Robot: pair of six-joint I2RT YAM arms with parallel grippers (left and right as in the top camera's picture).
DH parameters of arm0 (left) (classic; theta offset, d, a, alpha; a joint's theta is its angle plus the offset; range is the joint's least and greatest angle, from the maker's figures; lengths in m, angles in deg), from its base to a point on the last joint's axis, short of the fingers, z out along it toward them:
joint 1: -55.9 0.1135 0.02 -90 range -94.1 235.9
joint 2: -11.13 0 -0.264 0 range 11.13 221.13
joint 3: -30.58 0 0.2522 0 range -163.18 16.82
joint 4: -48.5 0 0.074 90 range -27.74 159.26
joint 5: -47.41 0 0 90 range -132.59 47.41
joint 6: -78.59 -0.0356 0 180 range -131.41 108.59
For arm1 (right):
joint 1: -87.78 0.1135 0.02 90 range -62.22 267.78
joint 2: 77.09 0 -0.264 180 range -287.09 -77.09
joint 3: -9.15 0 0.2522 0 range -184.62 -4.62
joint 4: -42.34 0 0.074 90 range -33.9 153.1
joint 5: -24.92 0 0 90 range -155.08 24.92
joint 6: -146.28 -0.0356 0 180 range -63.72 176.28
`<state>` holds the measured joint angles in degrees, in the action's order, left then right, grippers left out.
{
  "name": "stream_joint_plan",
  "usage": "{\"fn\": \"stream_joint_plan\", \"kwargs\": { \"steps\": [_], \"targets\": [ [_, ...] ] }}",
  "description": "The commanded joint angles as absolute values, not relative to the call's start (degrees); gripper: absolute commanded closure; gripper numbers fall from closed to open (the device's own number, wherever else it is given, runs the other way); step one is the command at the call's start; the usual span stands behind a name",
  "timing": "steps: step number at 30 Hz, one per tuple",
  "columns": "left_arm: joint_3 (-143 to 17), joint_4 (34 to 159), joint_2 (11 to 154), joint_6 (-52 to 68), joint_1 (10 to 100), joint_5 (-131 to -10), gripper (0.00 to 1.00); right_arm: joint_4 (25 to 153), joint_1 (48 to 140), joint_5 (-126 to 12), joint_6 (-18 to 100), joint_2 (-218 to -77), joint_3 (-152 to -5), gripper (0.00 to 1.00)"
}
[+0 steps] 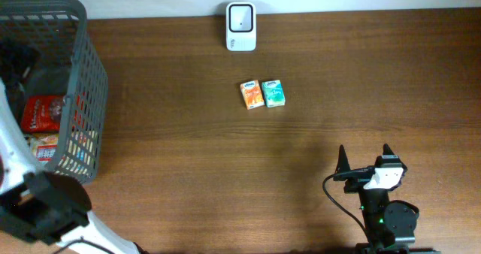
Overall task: Scan the item barcode
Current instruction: 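Place the orange tissue pack beside the green pack, then take the red Halls candy bag from the basket and set it down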
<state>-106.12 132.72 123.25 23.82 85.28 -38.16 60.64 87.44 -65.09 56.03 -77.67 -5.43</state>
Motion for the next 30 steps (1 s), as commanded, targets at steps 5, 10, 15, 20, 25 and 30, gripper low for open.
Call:
{"fn": "stream_joint_plan", "kwargs": {
  "steps": [5,10,15,20,25,30],
  "targets": [
    [-105.90,132.41,141.13,23.75,81.39,-37.16,0.04,60.79,87.39,-65.35,55.39,-77.30,-4.93,0.02],
    [-105.90,131.80,147.12,23.75,81.17,-28.11,0.17,60.79,87.39,-65.35,55.39,-77.30,-4.93,0.02],
    [-105.90,132.24,152.43,23.71,81.17,-26.73,0.44,60.77,87.39,-65.35,55.39,-77.30,-4.93,0.02],
    [-113.88,138.18,152.43,23.71,81.24,-26.99,1.00,60.79,87.39,-65.35,55.39,-77.30,-4.93,0.02],
    [-148.61,154.93,152.21,23.71,81.20,-34.49,1.00,60.77,87.39,-65.35,55.39,-77.30,-4.93,0.02],
    [-162.97,156.78,139.18,22.79,79.62,-47.76,1.00,60.77,87.39,-65.35,55.42,-77.30,-4.93,0.02]
  ]
}}
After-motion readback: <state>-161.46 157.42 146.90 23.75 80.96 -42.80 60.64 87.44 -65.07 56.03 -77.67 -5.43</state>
